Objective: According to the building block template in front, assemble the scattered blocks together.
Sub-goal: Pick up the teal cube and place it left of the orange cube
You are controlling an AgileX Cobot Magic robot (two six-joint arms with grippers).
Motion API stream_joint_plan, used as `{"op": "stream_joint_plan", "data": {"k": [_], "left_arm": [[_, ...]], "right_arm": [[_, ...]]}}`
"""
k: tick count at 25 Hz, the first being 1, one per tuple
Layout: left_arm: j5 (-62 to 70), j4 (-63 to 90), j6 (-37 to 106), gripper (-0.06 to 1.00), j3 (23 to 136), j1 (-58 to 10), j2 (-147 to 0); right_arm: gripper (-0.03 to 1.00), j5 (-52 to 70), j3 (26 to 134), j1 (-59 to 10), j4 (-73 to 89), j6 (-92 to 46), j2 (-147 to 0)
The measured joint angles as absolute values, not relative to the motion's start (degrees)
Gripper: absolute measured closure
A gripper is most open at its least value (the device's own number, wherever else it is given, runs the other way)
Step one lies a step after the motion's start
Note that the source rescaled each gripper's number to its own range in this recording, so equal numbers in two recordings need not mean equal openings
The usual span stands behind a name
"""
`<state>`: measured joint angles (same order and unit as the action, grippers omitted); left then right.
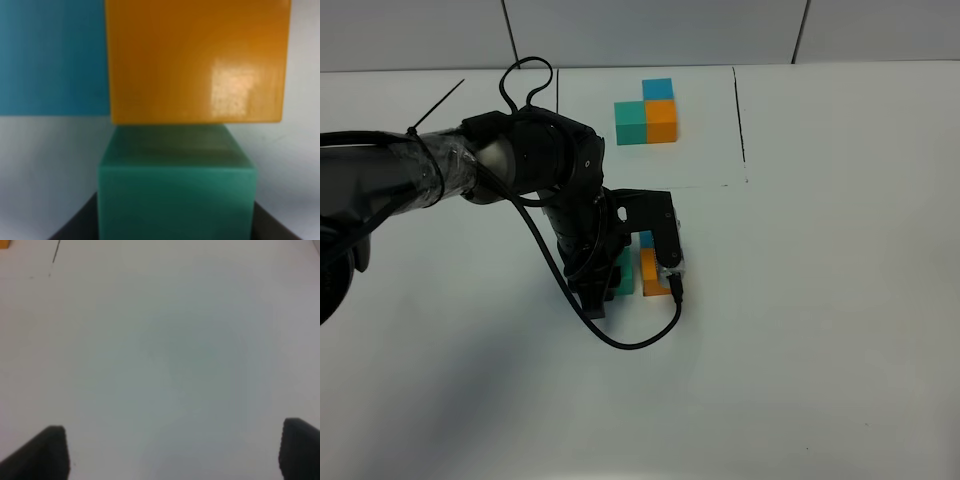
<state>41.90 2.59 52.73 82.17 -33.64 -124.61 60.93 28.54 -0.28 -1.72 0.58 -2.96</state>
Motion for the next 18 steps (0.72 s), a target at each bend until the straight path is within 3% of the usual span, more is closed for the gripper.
{"op": "stream_joint_plan", "data": {"k": [18], "left_arm": [[41.7, 2.8, 54.2, 0.93, 82.2, -33.6, -124.6]], "right_arm": [[0.24, 60.9, 28.5, -0.3, -1.7, 0.6, -3.0]]}}
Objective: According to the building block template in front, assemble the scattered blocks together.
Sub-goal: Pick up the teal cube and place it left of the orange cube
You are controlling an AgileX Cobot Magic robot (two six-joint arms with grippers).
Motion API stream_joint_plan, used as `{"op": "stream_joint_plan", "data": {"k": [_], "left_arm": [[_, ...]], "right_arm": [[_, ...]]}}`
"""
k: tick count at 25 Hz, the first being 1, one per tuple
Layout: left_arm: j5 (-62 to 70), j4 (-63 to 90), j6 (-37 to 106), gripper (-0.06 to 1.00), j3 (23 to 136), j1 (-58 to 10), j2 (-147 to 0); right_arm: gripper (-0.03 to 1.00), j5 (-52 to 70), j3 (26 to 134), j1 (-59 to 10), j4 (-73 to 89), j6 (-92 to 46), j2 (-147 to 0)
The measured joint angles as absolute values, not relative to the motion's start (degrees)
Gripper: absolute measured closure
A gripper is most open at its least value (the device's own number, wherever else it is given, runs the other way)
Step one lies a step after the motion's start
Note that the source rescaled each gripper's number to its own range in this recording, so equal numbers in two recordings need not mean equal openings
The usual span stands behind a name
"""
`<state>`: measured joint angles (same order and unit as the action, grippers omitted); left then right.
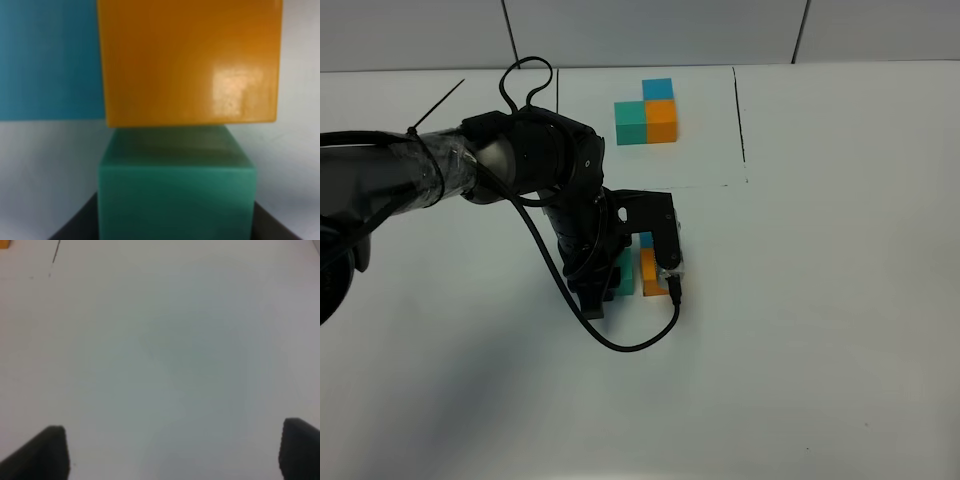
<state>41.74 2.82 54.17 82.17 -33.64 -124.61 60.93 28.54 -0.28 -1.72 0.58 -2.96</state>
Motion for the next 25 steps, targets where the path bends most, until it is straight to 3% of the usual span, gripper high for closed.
{"op": "stream_joint_plan", "data": {"k": [25], "left_arm": [[40.6, 5.7, 55.5, 0.93, 82.2, -33.6, -124.8]], "right_arm": [[0.24, 60.9, 28.5, -0.3, -1.7, 0.6, -3.0]]}}
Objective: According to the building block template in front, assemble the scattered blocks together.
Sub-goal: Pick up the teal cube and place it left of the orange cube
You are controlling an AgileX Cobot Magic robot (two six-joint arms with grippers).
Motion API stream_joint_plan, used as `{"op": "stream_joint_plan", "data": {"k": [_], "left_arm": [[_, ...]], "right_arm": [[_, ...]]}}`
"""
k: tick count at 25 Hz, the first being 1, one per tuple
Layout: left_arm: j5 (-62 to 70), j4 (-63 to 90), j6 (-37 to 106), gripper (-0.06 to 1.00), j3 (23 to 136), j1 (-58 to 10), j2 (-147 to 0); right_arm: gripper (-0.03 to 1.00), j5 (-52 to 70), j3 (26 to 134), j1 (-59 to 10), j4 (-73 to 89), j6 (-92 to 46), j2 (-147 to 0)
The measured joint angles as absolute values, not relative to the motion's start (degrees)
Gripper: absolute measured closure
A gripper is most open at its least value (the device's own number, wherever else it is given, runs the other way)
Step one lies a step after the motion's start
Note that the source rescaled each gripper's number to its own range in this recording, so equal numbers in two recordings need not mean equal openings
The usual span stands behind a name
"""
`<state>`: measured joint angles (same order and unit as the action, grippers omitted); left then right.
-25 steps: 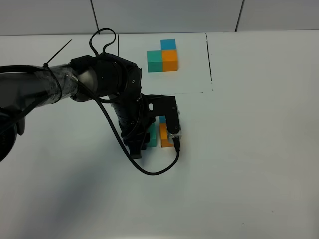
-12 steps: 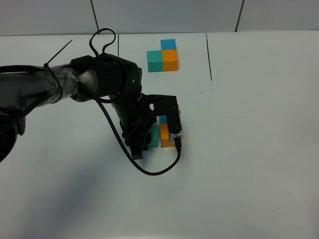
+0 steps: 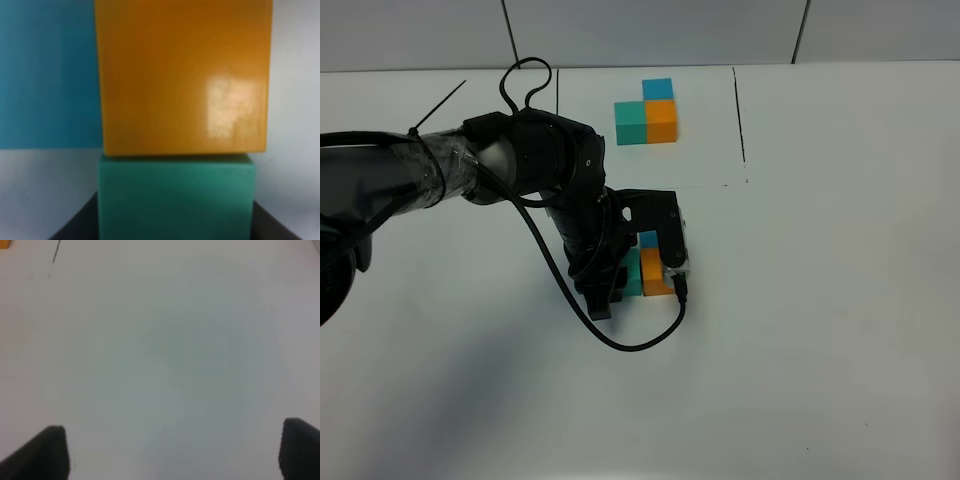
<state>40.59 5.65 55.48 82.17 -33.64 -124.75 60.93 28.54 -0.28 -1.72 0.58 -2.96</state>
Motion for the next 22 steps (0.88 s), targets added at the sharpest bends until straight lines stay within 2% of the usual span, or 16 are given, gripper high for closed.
{"op": "stream_joint_plan", "data": {"k": [22], "left_arm": [[39.9, 6.2, 55.7, 0.93, 82.2, -33.6, -124.8]], "right_arm": [[0.24, 60.9, 28.5, -0.3, -1.7, 0.6, -3.0]]}}
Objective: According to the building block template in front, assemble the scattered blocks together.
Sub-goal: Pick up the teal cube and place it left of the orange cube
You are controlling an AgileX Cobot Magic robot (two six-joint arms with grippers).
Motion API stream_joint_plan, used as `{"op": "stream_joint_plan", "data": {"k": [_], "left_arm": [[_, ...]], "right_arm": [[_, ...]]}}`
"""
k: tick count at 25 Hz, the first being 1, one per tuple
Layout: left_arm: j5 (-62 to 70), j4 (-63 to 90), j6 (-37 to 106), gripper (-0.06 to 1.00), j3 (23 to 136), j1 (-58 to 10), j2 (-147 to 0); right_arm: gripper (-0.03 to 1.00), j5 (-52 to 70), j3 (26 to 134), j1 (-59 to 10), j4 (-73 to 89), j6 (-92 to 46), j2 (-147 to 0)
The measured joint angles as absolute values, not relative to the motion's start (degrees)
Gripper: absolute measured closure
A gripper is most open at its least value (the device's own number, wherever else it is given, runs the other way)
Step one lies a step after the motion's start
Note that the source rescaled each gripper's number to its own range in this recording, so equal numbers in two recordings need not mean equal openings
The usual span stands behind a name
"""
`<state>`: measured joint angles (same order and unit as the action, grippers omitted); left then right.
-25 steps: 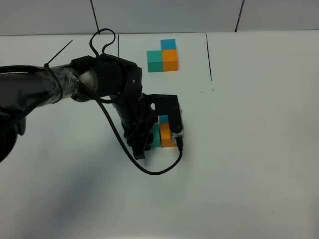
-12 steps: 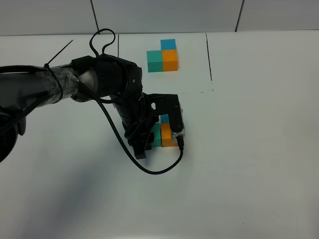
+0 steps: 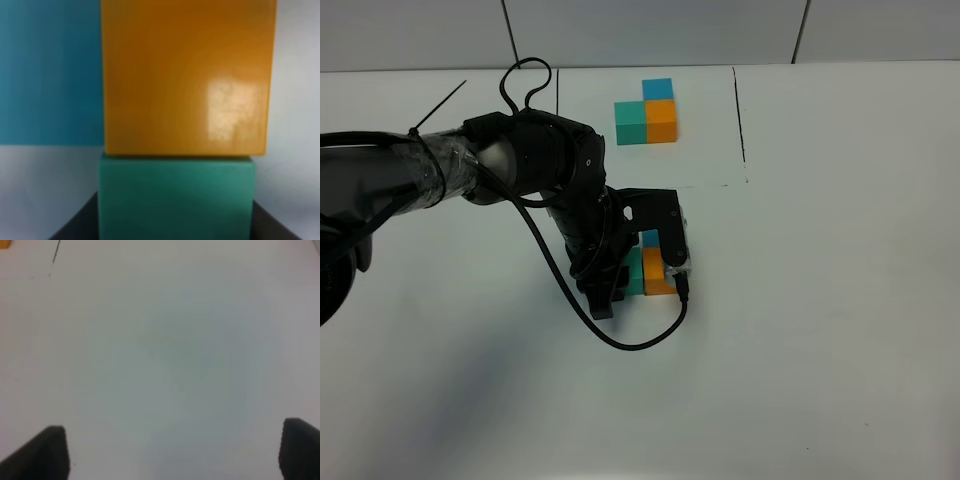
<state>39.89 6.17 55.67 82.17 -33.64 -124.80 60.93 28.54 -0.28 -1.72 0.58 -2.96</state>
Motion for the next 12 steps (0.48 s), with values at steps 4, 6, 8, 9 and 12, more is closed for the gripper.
{"op": "stream_joint_plan", "data": {"k": [4, 6, 8, 9, 12], "left_arm": [[39.9, 6.2, 55.7, 0.93, 82.2, -33.6, -124.8], [39.9, 6.2, 55.7, 0.93, 82.2, -33.6, -124.8], [39.9, 6.2, 55.7, 0.93, 82.2, -33.6, -124.8], [39.9, 6.2, 55.7, 0.93, 82.2, -33.6, -124.8], [39.9, 6.2, 56.4, 0.93, 82.2, -33.6, -124.8]], "right_arm": [[0.24, 60.9, 28.5, -0.3, -1.7, 0.6, -3.0], [0.24, 60.9, 28.5, -0.3, -1.7, 0.6, -3.0], [0.24, 60.9, 28.5, -0.3, -1.7, 0.6, -3.0], [0.24, 60.9, 28.5, -0.3, -1.7, 0.6, -3.0], [0.24, 60.9, 28.5, -0.3, -1.7, 0.6, -3.0]]}}
